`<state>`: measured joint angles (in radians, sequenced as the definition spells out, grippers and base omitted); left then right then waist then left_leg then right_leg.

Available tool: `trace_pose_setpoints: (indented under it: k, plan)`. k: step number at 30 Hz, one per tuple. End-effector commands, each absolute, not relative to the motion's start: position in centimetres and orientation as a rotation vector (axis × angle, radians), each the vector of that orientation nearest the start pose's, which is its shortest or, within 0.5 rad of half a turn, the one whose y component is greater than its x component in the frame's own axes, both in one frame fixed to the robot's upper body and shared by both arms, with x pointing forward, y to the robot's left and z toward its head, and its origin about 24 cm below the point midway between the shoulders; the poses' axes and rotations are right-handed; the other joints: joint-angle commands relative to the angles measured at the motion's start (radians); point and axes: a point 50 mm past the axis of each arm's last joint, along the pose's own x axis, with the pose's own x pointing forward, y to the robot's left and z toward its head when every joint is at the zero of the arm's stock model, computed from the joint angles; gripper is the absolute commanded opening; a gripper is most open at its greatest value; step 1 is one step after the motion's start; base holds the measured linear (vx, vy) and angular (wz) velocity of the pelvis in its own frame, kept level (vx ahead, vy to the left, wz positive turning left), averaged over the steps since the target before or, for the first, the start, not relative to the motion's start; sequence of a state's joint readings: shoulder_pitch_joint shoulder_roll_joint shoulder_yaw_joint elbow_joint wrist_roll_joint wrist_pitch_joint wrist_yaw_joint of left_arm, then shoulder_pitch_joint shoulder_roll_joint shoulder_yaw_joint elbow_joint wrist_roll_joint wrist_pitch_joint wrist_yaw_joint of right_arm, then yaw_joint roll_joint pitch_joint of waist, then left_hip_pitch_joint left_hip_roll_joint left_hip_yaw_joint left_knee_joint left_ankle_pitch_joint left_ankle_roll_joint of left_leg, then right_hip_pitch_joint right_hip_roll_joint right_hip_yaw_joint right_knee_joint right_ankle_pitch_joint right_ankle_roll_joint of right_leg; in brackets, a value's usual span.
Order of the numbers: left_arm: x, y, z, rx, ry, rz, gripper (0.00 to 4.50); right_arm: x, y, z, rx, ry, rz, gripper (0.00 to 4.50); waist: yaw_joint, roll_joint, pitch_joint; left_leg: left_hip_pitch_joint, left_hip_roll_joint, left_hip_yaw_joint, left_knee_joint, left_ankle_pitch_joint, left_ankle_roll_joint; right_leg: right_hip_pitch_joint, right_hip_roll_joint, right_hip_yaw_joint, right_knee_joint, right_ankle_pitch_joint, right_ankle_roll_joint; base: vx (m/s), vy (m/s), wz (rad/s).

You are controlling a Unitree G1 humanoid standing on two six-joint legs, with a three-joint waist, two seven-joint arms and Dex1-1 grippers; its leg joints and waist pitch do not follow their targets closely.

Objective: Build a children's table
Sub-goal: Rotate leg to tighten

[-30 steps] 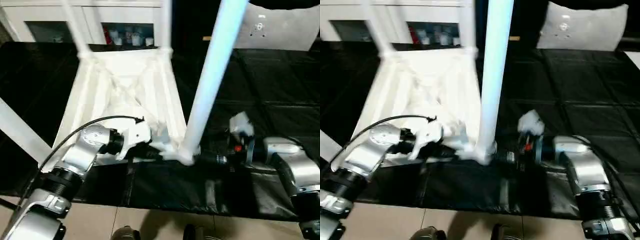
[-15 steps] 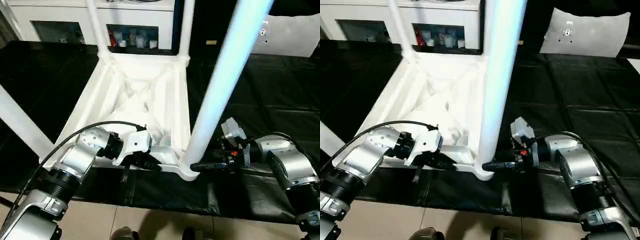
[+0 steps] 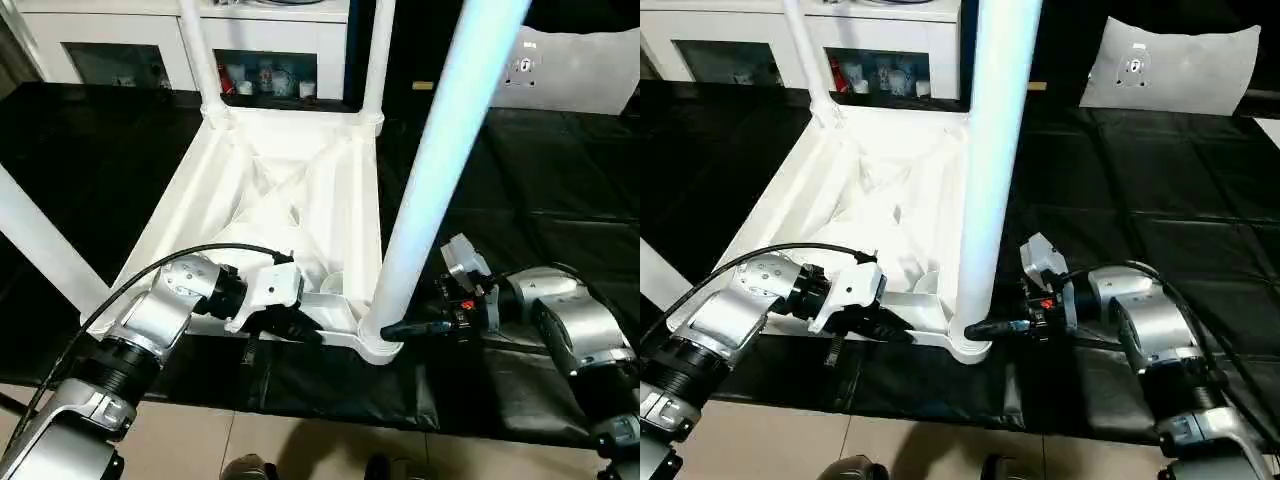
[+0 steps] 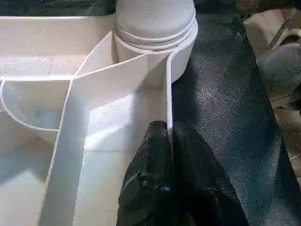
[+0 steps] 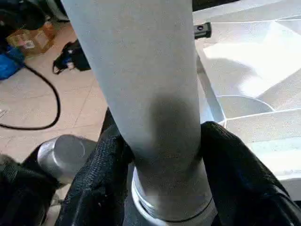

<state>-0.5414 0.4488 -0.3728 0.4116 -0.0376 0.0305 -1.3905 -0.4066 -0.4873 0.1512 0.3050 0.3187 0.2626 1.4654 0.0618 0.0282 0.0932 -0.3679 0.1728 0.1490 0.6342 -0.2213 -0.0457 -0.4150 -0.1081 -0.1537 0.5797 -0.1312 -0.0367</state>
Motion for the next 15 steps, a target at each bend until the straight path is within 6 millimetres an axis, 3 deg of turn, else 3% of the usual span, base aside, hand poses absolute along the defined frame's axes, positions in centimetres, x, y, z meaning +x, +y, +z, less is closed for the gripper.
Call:
trace_pose_setpoints:
  k: [1,2,3,4,5,6,8,9,10,11,12,13,14,15]
  plan:
    - [30.4,11.3,7.9,0.479,0.301,-1.524,0.00,27.7,-14.7,7.3,0.038,0.313,1.479,1.96,-0.009,-0.007,-0.086,0.004,0.063,-0.007,-0.085,-0.116,0.074,0.068,-0.056,0.069,-0.069,-0.367,-0.165,0.000,0.000,0.00]
    - [30.7,10.9,8.1,0.459,0.293,-1.490,0.00,27.9,-14.3,7.0,0.051,0.313,1.421,1.96,-0.008,-0.008,-0.086,0.006,0.061,-0.008,-0.085,-0.132,0.067,0.067,-0.058,0.066,-0.072,-0.390,-0.159,0.000,0.000,0.00]
    - [31.0,10.6,8.2,0.445,0.291,-1.454,0.00,28.1,-13.8,6.8,0.066,0.309,1.365,1.96,-0.016,-0.011,-0.083,0.003,0.055,-0.009,-0.086,-0.157,0.047,0.071,-0.059,0.062,-0.079,-0.448,-0.137,0.000,0.000,0.00]
    - [31.2,10.2,8.3,0.435,0.285,-1.418,0.00,28.3,-13.3,6.6,0.083,0.301,1.301,1.96,-0.019,-0.011,-0.081,0.010,0.048,-0.009,-0.082,-0.185,0.031,0.068,-0.061,0.054,-0.094,-0.535,-0.099,0.000,0.000,0.00]
    - [31.6,9.4,8.4,0.413,0.274,-1.364,0.00,28.8,-12.6,6.3,0.098,0.301,1.197,1.96,-0.024,-0.013,-0.080,0.009,0.045,-0.008,-0.082,-0.189,0.027,0.069,-0.060,0.052,-0.100,-0.561,-0.084,0.000,0.000,0.00]
    - [31.8,9.1,8.6,0.399,0.267,-1.338,0.00,29.1,-12.2,6.2,0.102,0.304,1.145,1.96,-0.042,-0.004,-0.069,0.007,0.039,-0.014,-0.080,-0.236,0.007,0.065,-0.059,0.035,-0.117,-0.642,-0.039,0.000,0.000,0.00]
    - [32.1,8.2,8.8,0.360,0.250,-1.289,0.00,29.7,-11.4,5.9,0.113,0.301,1.013,1.96,-0.068,-0.003,-0.071,0.004,0.043,-0.022,-0.080,-0.274,-0.004,0.070,-0.057,0.021,-0.124,-0.649,-0.010,0.000,0.000,0.00]
    - [32.3,7.7,9.0,0.336,0.243,-1.252,0.00,30.1,-11.0,5.8,0.123,0.302,0.925,1.96,-0.079,-0.001,-0.070,0.004,0.044,-0.026,-0.081,-0.296,-0.004,0.071,-0.057,0.014,-0.129,-0.651,-0.006,0.000,0.000,0.00]
    - [32.5,7.3,9.1,0.319,0.238,-1.212,0.00,30.5,-10.7,5.6,0.133,0.306,0.835,1.96,-0.102,0.003,-0.072,-0.006,0.050,-0.033,-0.083,-0.334,-0.009,0.084,-0.059,-0.002,-0.131,-0.642,0.007,0.000,0.000,0.00]
    - [32.7,6.8,9.2,0.308,0.234,-1.170,0.00,30.7,-10.4,5.5,0.144,0.312,0.765,1.96,-0.107,0.027,-0.068,-0.003,0.054,-0.039,-0.084,-0.358,-0.015,0.085,-0.061,-0.009,-0.130,-0.628,0.007,0.000,0.000,0.00]
    - [33.0,6.2,9.2,0.295,0.229,-1.114,0.00,30.9,-9.9,5.4,0.162,0.320,0.704,1.96,-0.131,0.021,-0.072,0.002,0.064,-0.042,-0.089,-0.399,-0.012,0.087,-0.061,-0.013,-0.133,-0.580,0.002,0.000,0.000,0.00]
    - [33.0,6.2,9.3,0.294,0.229,-1.109,0.00,30.9,-9.9,5.4,0.164,0.321,0.700,1.96,-0.143,0.024,-0.074,0.000,0.067,-0.045,-0.095,-0.403,-0.006,0.093,-0.064,-0.011,-0.124,-0.509,-0.017,0.000,0.000,0.00]
    - [33.0,5.6,9.3,0.283,0.229,-1.076,0.00,31.0,-9.5,5.4,0.184,0.326,0.666,1.96,-0.149,0.019,-0.073,-0.001,0.060,-0.039,-0.093,-0.390,0.006,0.088,-0.064,-0.006,-0.126,-0.491,-0.024,0.000,0.000,0.00]
    - [33.1,5.2,9.3,0.274,0.227,-1.050,0.00,31.1,-9.2,5.5,0.199,0.323,0.650,1.96,-0.149,0.020,-0.073,0.004,0.054,-0.034,-0.089,-0.378,0.009,0.082,-0.066,-0.005,-0.129,-0.497,-0.031,0.000,0.000,0.00]
